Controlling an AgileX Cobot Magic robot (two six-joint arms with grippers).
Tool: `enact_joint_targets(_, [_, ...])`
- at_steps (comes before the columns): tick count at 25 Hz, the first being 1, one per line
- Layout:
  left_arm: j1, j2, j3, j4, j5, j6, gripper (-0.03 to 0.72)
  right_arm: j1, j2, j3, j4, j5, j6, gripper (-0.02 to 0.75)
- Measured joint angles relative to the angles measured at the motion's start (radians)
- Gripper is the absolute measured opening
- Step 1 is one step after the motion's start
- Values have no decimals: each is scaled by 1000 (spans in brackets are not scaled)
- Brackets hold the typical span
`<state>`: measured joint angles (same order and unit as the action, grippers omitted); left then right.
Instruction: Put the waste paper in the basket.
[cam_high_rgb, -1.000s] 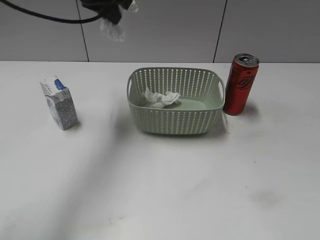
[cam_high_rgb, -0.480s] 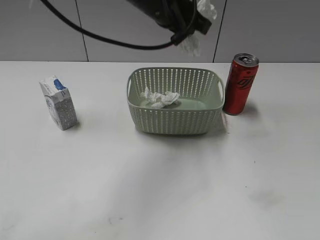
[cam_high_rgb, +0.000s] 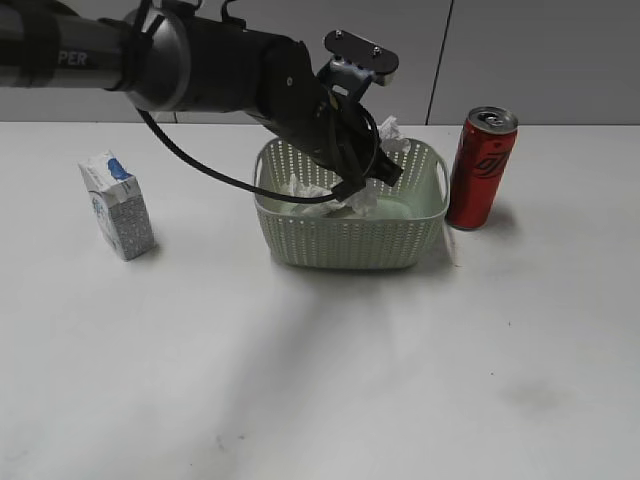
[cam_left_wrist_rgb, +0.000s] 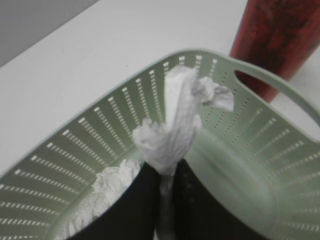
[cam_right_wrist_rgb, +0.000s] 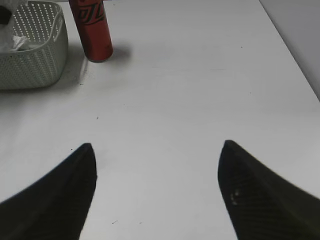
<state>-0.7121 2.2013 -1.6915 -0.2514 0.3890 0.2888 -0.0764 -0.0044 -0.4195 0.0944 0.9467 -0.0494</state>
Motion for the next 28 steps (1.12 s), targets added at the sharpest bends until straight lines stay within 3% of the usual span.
enact_joint_targets(2, [0,5,0,0,-4,0,235,0,0,0,0,0,0,571])
enact_joint_targets(5, [0,1,0,0,-14,0,515,0,0,0,0,0,0,571])
enact_joint_targets(7, [0,-5,0,0,-13,0,625,0,0,0,0,0,0,571])
enact_joint_targets(15, [41,-113,-41,-4,130,-14,661,0,0,0,0,0,0,571])
enact_joint_targets(22, [229,-178,-195,143,484,-174,639,0,0,0,0,0,0,571])
enact_joint_targets(28, [394,-184,-210,196,754,-199,623,0,0,0,0,0,0,571])
